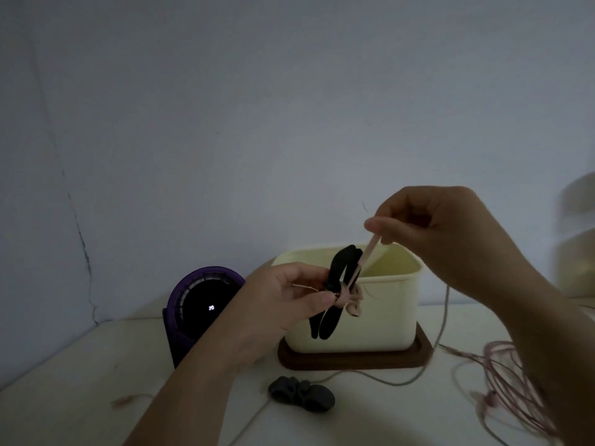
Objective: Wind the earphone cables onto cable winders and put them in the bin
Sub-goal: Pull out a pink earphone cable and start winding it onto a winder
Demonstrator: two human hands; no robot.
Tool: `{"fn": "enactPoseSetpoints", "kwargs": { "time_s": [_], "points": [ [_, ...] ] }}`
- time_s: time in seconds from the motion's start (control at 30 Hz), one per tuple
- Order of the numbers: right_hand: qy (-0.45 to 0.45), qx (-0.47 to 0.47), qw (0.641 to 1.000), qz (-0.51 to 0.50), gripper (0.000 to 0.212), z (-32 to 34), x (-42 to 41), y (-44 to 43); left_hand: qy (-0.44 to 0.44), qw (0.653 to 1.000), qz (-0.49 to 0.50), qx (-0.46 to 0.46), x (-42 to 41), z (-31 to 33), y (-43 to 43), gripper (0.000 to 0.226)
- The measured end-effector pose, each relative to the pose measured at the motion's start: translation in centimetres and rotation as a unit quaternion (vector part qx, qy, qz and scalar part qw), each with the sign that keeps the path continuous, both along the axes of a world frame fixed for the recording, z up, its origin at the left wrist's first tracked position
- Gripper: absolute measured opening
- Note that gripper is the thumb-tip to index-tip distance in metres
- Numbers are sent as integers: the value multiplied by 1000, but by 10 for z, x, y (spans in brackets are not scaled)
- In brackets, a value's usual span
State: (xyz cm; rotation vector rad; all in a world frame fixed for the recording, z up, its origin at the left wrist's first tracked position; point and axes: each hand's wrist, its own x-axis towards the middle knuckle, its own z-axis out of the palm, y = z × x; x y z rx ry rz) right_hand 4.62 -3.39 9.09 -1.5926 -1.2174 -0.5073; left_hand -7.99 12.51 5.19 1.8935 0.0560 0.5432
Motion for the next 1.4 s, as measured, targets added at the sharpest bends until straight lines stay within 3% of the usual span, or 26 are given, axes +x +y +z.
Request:
{"fn": "enactPoseSetpoints", "kwargs": {
  "time_s": [0.2,0.3,0.37,0.43,0.5,0.6,0.77,0.97,1.1,1.2,1.27,1.4],
  "points": [
    [145,75,983,88,11,-10,6,12,4,999,-48,-5,-1,2,-3,28],
    [233,84,959,138,18,-23,11,22,-26,995,-80,-49,-2,4,-5,24],
    [284,69,942,164,6,-36,12,37,-56,989,-86,-105,-2,6,-8,26],
    [318,39,928,190,39,-52,7,54,-83,981,-74,-158,1,7,-10,34],
    [333,8,921,201,45,-63,-4,67,-115,967,-69,-215,4,8,-9,35],
    [320,-3,928,190,31,-68,-14,73,-153,944,-41,-288,6,8,-3,33],
    [154,-88,978,111,25,-60,-19,63,-185,920,29,-345,7,2,9,32],
    [18,-189,979,79,25,-45,-26,50,-184,912,74,-359,8,0,17,20],
    [1,-203,978,51,23,-33,-28,38,-180,928,86,-315,9,-1,16,20],
    [-13,-204,978,34,20,-27,-29,34,-177,951,81,-240,8,0,10,28],
    [-27,-203,978,22,19,-24,-29,32,-168,963,92,-188,8,-1,7,20],
    [13,-180,983,25,25,-18,-26,26,-125,981,111,-100,10,-2,5,16]
  ]
}}
